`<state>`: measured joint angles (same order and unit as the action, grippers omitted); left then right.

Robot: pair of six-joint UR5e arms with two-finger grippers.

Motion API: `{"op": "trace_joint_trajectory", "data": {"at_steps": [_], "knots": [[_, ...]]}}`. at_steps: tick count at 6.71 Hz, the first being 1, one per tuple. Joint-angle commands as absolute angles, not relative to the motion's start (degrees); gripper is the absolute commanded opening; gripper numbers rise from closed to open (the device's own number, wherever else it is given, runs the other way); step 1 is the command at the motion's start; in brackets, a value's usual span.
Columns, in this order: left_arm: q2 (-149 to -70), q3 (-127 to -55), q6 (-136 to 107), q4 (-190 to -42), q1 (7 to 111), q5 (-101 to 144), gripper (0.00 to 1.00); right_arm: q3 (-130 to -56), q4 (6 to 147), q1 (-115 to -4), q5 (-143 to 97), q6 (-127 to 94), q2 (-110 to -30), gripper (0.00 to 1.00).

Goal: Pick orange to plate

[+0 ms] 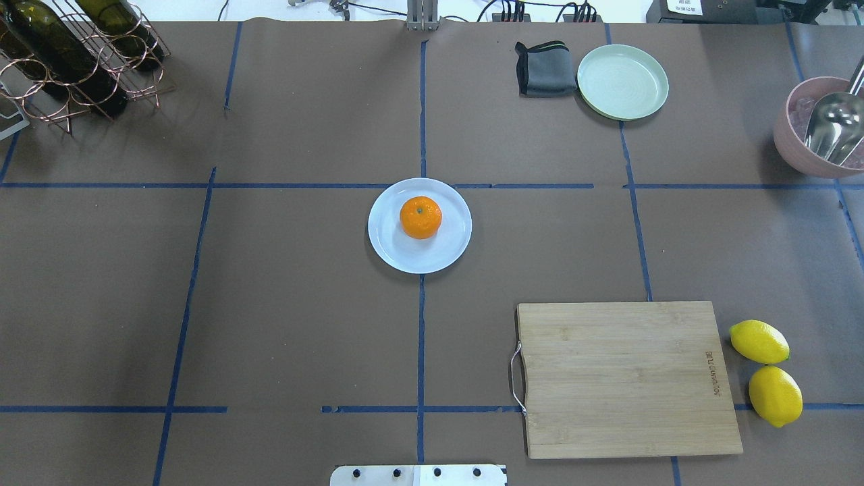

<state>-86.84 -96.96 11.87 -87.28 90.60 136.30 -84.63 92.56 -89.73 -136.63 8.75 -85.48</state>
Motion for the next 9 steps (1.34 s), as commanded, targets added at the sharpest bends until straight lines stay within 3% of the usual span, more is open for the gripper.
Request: {"op": "trace_joint_trajectory", "data": {"at_steps": [1, 9], "knots": [[-86.7, -96.9, 11.9, -87.3, 90.7, 136.2, 1.00, -84.1, 86.5, -89.7, -136.7, 2.6, -87.4, 1.00], [-86.7, -96.9, 11.8, -87.3, 90.8, 136.3, 1.00, -84.8, 86.0, -92.8, -141.9, 1.3, -86.9, 1.00]]}}
